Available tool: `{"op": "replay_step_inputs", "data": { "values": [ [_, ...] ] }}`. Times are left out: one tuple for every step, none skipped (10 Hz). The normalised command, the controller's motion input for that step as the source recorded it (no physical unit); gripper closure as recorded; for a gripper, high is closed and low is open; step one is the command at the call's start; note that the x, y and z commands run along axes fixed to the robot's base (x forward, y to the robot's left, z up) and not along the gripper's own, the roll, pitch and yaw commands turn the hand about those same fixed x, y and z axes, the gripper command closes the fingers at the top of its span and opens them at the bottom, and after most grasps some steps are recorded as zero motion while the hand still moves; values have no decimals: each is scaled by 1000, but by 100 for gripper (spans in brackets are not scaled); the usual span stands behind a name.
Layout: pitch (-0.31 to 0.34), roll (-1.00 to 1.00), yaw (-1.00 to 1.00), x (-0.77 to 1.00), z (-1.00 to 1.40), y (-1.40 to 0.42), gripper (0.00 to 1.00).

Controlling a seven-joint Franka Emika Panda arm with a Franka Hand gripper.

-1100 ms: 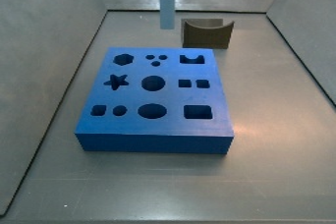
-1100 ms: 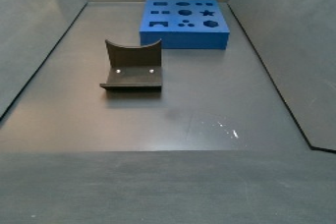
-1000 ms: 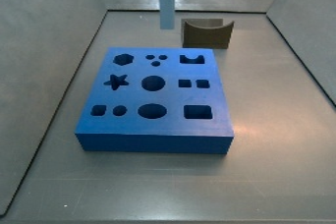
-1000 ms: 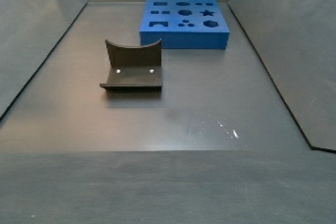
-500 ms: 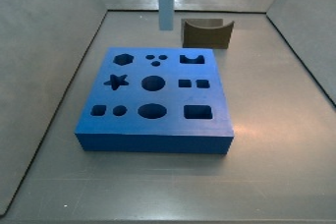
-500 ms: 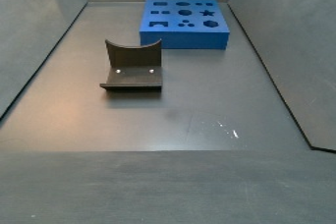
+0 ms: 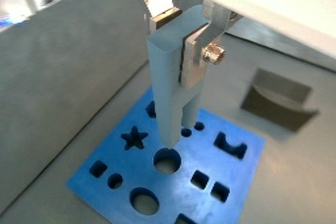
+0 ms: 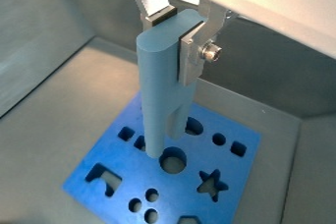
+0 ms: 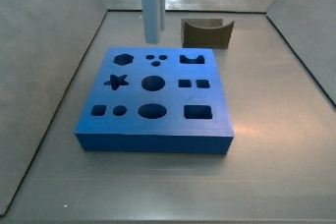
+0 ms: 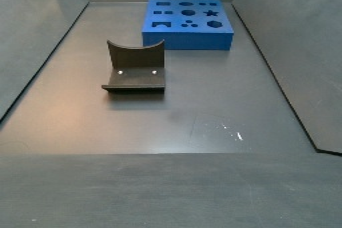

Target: Insert the square-circle object.

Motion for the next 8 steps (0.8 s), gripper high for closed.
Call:
{"op": "replay_step_inputs", "data": {
  "values": [
    [-154, -194, -783, -120, -320, -209, 100],
    [-174, -251, -729, -174, -371, -191, 100],
    [-179, -206, -783, -140, -346, -191, 100],
    [-123, -91, -897, 0, -183, -217, 100],
    [-86, -50, -929, 0, -123, -234, 100],
    [-126, -69, -911, 0, -186, -231, 100],
    [-106, -66, -897, 0, -171, -249, 100],
    [-50, -29, -911, 0, -109, -274, 100]
  ]
}}
